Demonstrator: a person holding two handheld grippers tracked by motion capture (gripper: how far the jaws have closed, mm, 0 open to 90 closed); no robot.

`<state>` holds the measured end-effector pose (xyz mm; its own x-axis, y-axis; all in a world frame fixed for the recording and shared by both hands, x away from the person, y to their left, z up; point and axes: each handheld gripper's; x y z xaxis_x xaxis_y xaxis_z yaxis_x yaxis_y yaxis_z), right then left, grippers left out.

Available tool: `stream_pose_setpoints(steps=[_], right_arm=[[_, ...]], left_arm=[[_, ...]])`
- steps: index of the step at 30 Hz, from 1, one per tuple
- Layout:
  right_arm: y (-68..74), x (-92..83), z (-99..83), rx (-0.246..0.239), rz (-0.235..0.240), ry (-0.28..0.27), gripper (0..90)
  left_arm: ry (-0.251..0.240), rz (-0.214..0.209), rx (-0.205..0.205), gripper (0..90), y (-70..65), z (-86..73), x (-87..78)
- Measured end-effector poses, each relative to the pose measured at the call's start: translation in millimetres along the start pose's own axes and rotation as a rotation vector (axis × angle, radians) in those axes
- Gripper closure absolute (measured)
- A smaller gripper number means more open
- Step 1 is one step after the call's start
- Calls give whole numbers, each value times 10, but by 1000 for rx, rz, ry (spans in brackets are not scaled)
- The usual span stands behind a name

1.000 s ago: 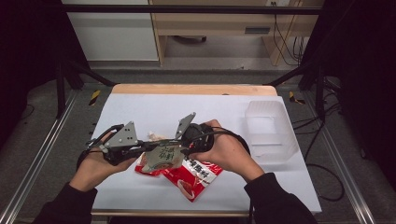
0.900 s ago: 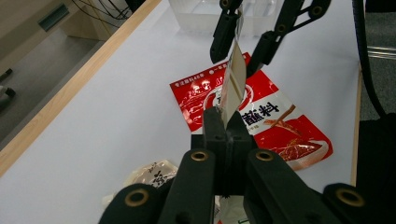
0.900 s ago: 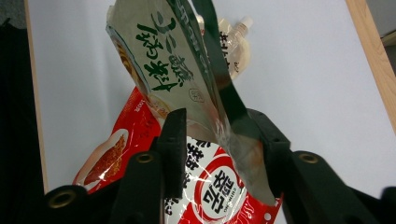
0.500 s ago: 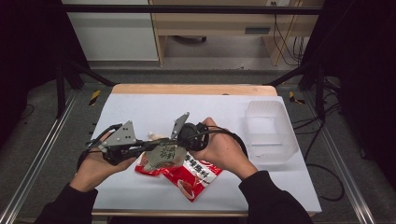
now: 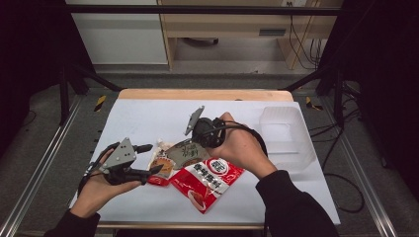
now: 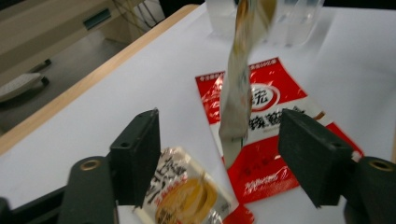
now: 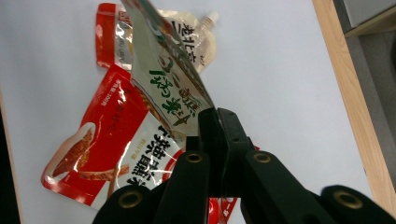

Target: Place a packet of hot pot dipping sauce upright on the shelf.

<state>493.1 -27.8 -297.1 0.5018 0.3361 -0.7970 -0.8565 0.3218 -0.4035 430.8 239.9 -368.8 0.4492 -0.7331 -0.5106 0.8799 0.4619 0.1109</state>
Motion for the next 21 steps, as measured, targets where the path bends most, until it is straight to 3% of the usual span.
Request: stream_pose_setpoints(steps=[5,7,10,14,21], right_arm=[[-103,-41,-47,17,-10,13,900],[-145,-64,-62,24,-16,19,900],[-210,-92,-92,36,-26,23,900],[-293,-110,-151,58,-55,40,900],[-427,-228,-283,64,-87,36,900]], left_arm=[[9,46,-91,164,73,-336,11],[50,74,-106,129,119,-428,23],[43,74,-160,110,171,-558,38],[90,108,-161,113,182,-675,73],[76,164,-221,75,309,-826,-21]])
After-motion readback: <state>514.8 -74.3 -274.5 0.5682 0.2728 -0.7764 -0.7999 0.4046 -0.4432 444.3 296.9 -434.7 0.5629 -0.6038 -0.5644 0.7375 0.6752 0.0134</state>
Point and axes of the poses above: each handheld gripper's, and its own axes: x roughly forward along the jaws, z roughly out of its top, y roughly to its left, and after that the axes turned 7 degrees about -z, right-handed
